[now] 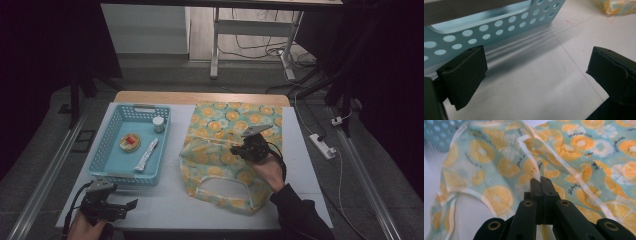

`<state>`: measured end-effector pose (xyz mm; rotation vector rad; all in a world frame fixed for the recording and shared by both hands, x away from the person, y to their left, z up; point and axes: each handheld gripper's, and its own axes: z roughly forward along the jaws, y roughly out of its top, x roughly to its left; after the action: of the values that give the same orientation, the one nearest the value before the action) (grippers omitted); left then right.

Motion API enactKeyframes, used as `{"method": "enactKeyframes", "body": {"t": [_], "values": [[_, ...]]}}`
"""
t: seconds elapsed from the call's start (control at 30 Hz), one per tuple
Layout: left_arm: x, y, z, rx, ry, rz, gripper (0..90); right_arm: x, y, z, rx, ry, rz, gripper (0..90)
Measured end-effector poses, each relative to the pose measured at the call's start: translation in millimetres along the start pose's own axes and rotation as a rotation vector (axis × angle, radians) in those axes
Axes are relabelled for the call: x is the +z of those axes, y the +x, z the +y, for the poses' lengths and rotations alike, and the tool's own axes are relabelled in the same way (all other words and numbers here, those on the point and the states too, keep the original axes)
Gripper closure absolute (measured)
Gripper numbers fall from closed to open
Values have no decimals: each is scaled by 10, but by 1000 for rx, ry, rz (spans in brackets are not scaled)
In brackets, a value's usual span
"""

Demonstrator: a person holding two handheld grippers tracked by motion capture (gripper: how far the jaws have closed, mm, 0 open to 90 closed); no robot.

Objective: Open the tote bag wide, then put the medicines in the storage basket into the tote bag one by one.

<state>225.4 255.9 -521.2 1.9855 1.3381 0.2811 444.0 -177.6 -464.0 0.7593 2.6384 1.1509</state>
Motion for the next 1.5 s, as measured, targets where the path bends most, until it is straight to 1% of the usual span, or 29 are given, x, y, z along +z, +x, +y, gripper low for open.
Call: {"method": "enactKeyframes", "body": {"t": [0.1,0.27,0.57,0.8,1.07,1.17,1.23,1.3,1.37,1.5], "values": [[1,3,0,-4,0,0,28,-50,0,44,11,-28,-1,900],[-2,7,-1,-9,0,-2,27,-116,-10,113,26,-50,7,900],[-3,13,0,-11,2,-7,26,-231,-9,222,12,-85,3,900],[-2,15,0,-12,1,-8,26,-290,-18,266,16,-101,-4,900],[-8,16,-4,-8,-5,-12,24,-270,-23,256,17,-86,-3,900],[-17,33,-8,-24,-10,-10,5,-255,-29,246,19,-80,-1,900],[-19,48,-12,-33,-17,-21,2,-247,-28,246,20,-77,0,900],[-22,52,-13,-40,-20,-22,2,-241,-27,247,22,-75,1,900],[-26,50,-12,-35,-20,-26,2,-234,-24,246,19,-74,1,900],[-21,22,-6,-15,-15,-9,2,-231,-17,248,16,-71,4,900]]}}
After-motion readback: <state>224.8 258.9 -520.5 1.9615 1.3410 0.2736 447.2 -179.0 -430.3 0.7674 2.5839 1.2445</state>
